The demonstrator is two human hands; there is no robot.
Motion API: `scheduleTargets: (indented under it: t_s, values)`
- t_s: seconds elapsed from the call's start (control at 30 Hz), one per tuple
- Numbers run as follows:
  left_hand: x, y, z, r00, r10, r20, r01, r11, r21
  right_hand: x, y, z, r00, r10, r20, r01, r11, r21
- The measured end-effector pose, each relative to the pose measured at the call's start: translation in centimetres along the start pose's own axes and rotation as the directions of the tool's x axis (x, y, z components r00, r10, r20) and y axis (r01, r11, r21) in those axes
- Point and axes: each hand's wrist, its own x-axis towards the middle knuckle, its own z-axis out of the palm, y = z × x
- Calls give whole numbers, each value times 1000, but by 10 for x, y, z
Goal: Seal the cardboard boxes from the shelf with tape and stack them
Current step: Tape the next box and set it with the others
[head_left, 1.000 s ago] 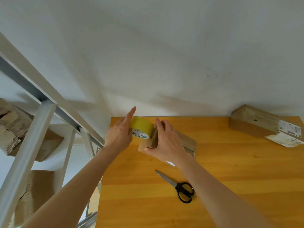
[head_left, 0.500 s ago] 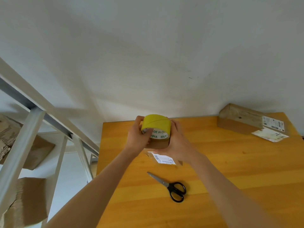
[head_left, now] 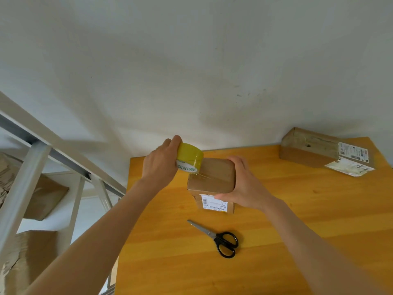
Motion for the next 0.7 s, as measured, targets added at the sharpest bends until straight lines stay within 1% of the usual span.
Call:
scheduleTargets:
  t_s: [0.17,0.27,0.33,0.43,0.53,0.7]
  values:
    - [-2,-7,-1,999,10,49,-16,991,130,7,0,-2,999,-12,37,13,1000,-25]
    - [-5,-12,-5,999,9,41,-18,973,232,9,4,-3,999,-17,45,18,1000,-26]
    - [-7,-16,-9,998,2,64,-22,953,303,9,8,-4,999,-18,48,20,999,-31]
    - [-10,-20,-11,993,-7,117,-37,931,364,8,10,-5,998,-27,57,29,999,-39]
    - [-10,-21,-11,986,13,165,-86,891,446,8,11,-7,997,-27,73,31,998,-55]
    - [-13,-17,2,977,6,211,-114,858,502,3,18,-16,994,4,108,6,995,-100]
